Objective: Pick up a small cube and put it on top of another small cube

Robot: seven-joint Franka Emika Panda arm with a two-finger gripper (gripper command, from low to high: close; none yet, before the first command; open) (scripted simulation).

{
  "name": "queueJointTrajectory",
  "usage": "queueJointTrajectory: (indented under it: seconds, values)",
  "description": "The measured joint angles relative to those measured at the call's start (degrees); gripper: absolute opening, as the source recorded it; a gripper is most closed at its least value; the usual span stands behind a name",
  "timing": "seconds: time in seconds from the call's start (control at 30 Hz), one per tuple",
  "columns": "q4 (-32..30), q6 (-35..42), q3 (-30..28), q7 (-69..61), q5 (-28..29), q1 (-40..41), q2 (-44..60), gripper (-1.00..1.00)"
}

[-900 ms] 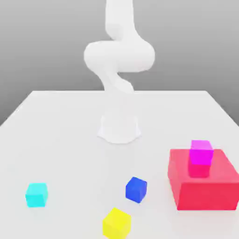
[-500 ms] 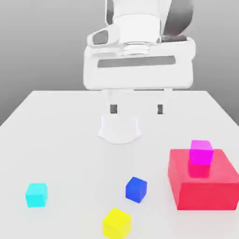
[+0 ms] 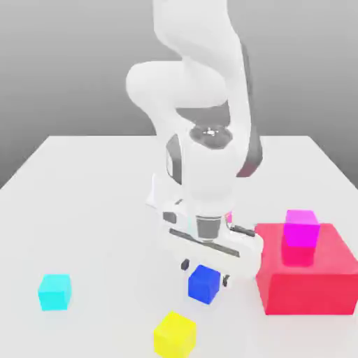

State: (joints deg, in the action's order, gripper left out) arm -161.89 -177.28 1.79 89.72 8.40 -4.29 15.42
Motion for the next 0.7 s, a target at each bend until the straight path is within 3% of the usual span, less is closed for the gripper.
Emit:
queueJointTrajectory:
  seconds: [0.23, 0.47, 0.7]
  values:
    - [0.03, -0.25, -0.2, 0.18, 0.22, -0.17, 0.19, -1.0]
    - [-2.52, 10.31, 4.4, -5.21, -7.07, 2.44, -12.93, -1.0]
    - [8.28, 20.37, 3.11, -6.65, -7.39, 5.96, -12.04, -1.0]
